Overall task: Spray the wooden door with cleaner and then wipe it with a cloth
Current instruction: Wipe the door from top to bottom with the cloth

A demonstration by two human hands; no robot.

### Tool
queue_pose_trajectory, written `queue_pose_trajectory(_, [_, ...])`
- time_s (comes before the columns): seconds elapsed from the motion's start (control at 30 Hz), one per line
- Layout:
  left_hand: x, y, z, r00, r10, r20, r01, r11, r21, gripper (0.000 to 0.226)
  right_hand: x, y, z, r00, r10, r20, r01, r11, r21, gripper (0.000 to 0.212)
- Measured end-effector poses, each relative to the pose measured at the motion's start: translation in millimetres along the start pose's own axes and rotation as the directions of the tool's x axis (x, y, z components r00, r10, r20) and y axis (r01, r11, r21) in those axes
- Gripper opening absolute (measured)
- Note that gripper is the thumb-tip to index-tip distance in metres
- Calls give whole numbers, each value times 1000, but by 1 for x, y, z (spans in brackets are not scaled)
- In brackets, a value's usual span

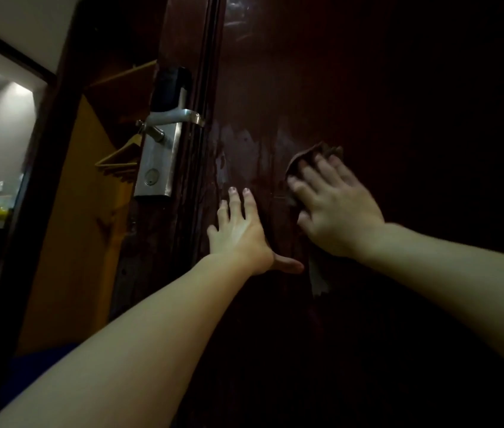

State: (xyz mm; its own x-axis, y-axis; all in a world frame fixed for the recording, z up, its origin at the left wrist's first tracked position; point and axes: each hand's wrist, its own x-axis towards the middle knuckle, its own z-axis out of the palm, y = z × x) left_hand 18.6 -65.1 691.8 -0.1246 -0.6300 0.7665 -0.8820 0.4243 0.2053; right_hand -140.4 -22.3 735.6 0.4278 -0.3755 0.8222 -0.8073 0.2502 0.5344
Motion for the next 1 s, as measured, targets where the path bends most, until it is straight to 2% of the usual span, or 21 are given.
queue_pose_trajectory(0.1, [4,-6,-5,1000,15,-14,-15,1000,9,151,-11,-6,8,960,-260,101,265,964,-36,71])
queue_pose_trajectory(0.17, [5,-8,-8,999,37,-26,-36,999,37,148,-5,4,5,939,-316,138,327,942,-72,72])
queue_pose_trajectory(0.23, [6,-11,-9,997,54,-45,-52,997,49,147,10,21,-5,963,-244,114,253,965,-75,75])
queue_pose_trajectory(0.33, [8,-19,-11,994,78,-77,-76,997,31,143,32,46,-15,995,-13,95,22,995,-93,69])
queue_pose_trajectory(0.43, [8,-28,-11,983,112,-144,-107,993,41,136,35,37,-10,997,74,11,-73,997,-32,69])
queue_pose_trajectory(0.5, [6,-29,-9,979,115,-169,-104,992,73,134,32,17,-3,998,56,-21,-56,998,7,69])
queue_pose_trajectory(0.63, [3,-32,-1,989,-2,-148,9,999,46,137,23,-23,3,984,-174,40,173,985,14,70])
queue_pose_trajectory(0.73, [3,-34,0,993,-71,-97,75,997,33,142,29,-15,0,953,-296,58,299,954,-36,68])
queue_pose_trajectory(0.77, [3,-34,-2,994,-72,-87,76,996,40,144,37,-4,-3,960,-276,42,278,959,-57,67])
queue_pose_trajectory(0.9, [8,-38,-11,990,-60,-126,71,994,81,145,65,43,-14,999,-44,22,46,997,-70,66])
queue_pose_trajectory(1.0, [16,-43,-16,986,-68,-150,85,990,111,142,63,36,-7,999,-32,-10,32,999,-35,66])
